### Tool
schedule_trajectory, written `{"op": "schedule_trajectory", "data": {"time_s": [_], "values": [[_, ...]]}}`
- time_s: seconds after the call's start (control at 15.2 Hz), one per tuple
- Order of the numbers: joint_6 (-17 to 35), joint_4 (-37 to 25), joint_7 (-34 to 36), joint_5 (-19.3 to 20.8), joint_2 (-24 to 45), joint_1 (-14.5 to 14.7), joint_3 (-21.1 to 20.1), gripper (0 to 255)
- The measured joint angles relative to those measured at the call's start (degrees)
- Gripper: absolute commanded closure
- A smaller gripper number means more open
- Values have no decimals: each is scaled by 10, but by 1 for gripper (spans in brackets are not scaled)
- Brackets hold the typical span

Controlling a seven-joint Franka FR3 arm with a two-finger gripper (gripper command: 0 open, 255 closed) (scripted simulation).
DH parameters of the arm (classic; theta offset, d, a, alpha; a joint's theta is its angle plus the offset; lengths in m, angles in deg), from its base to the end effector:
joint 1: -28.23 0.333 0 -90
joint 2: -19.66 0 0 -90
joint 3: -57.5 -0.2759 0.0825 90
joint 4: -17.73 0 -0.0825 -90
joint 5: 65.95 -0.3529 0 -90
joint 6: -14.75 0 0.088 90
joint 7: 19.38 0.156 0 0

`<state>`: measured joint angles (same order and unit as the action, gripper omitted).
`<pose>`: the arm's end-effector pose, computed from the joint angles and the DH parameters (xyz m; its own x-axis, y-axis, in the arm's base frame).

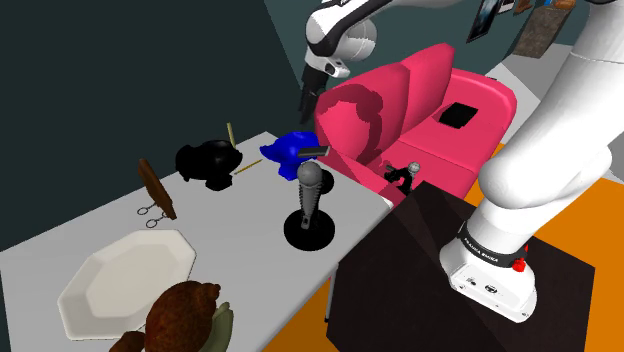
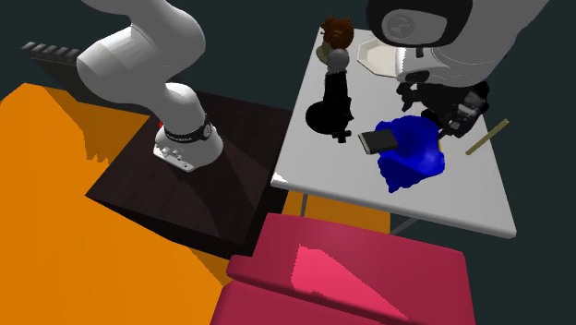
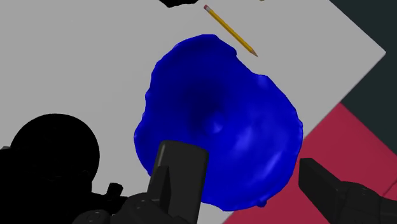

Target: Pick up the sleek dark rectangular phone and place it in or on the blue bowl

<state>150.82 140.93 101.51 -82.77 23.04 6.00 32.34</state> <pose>0.5435 0.0407 0.3251 -0.6069 -0.7389 -0.2928 -0.7750 0.6319 0.0117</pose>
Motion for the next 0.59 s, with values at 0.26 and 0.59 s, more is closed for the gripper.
{"op": "schedule_trajectory", "data": {"time_s": [0.26, 0.59], "values": [[-44, -12, -7, -9, -32, -7, 5, 0], [-48, -12, -9, -10, -35, -8, 6, 0]]}}
